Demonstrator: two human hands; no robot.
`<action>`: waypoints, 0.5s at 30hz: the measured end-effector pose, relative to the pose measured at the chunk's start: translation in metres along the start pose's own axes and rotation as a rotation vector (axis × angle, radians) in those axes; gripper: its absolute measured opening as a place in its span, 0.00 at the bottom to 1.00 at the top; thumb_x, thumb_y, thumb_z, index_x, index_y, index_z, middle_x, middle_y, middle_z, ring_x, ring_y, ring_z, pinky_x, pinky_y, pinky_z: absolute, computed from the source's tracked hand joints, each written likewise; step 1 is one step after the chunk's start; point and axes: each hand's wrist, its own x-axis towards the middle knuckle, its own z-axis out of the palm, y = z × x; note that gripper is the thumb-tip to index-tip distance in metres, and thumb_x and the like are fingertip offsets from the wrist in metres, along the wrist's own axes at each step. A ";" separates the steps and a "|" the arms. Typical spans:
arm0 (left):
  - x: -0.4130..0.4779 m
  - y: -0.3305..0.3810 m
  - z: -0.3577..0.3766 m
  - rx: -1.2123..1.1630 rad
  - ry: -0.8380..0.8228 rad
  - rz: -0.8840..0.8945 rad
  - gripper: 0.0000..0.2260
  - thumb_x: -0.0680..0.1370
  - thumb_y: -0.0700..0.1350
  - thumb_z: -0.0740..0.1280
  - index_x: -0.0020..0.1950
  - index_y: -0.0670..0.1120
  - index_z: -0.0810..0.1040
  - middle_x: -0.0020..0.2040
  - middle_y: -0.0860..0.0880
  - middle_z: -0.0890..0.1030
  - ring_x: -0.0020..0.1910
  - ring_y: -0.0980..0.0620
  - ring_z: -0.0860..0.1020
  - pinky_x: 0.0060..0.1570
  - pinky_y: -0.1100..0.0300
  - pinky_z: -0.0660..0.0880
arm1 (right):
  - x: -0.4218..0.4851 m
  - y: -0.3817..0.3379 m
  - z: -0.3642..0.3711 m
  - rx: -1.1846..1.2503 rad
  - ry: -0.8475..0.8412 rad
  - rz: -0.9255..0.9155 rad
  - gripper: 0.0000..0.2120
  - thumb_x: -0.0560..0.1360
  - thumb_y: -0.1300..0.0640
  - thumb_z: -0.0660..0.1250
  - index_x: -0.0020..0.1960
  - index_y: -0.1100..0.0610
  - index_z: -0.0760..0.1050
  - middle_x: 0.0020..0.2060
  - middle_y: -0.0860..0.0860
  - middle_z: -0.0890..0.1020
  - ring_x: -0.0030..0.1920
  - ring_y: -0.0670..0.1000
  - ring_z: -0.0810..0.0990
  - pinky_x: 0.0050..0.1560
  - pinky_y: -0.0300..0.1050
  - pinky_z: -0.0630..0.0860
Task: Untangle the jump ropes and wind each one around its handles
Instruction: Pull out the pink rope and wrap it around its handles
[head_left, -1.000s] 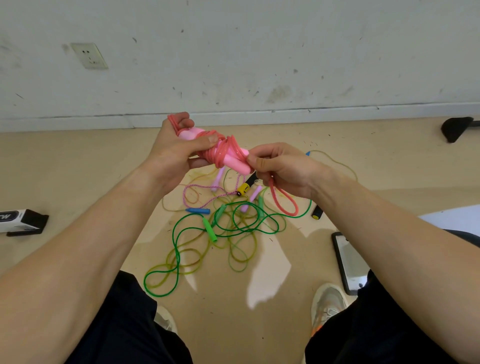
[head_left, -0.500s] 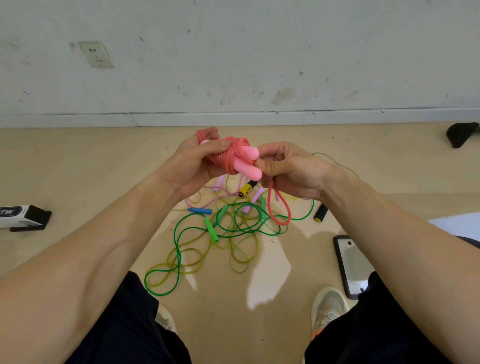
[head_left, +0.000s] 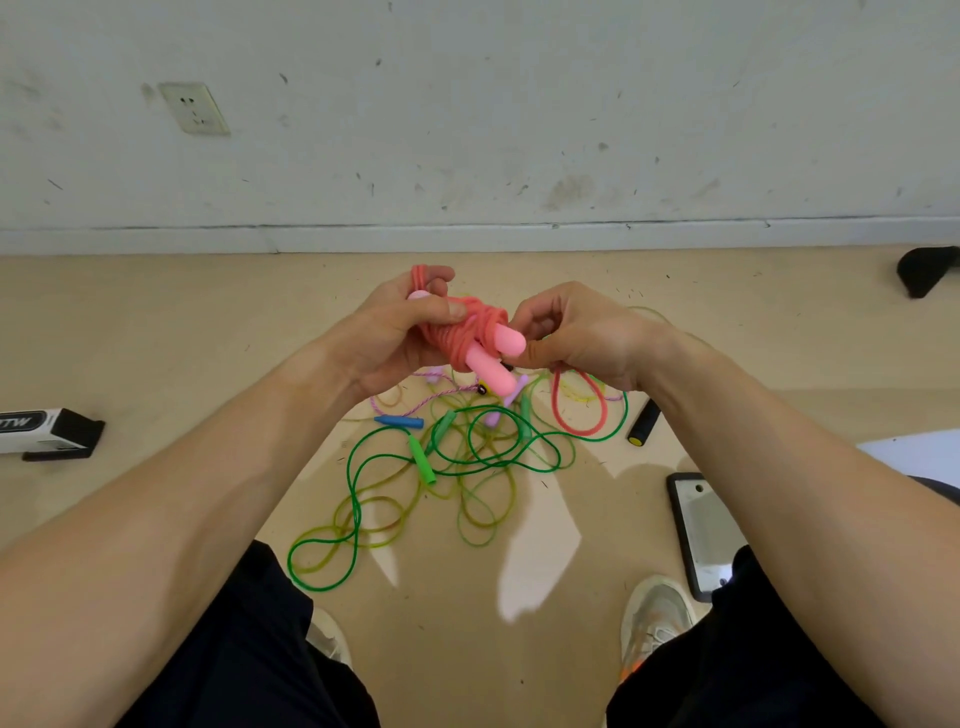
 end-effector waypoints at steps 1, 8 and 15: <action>0.001 -0.001 -0.001 0.013 -0.002 0.003 0.22 0.67 0.35 0.68 0.59 0.45 0.71 0.43 0.53 0.71 0.35 0.56 0.77 0.28 0.59 0.78 | 0.000 0.000 0.000 -0.031 0.018 0.009 0.07 0.67 0.67 0.77 0.39 0.58 0.82 0.33 0.56 0.78 0.29 0.45 0.73 0.31 0.36 0.70; 0.002 -0.002 -0.007 0.041 0.001 -0.007 0.24 0.67 0.34 0.68 0.61 0.44 0.69 0.45 0.53 0.71 0.35 0.57 0.79 0.30 0.58 0.79 | 0.000 0.003 0.008 -0.231 0.128 -0.041 0.05 0.71 0.65 0.75 0.40 0.58 0.82 0.33 0.54 0.81 0.34 0.47 0.75 0.39 0.42 0.73; -0.005 0.014 -0.014 0.261 -0.052 0.069 0.28 0.65 0.34 0.72 0.63 0.48 0.71 0.49 0.54 0.71 0.39 0.58 0.78 0.32 0.58 0.79 | 0.002 0.010 0.007 -0.365 -0.034 -0.212 0.09 0.75 0.63 0.72 0.45 0.49 0.84 0.40 0.54 0.85 0.40 0.49 0.78 0.43 0.57 0.80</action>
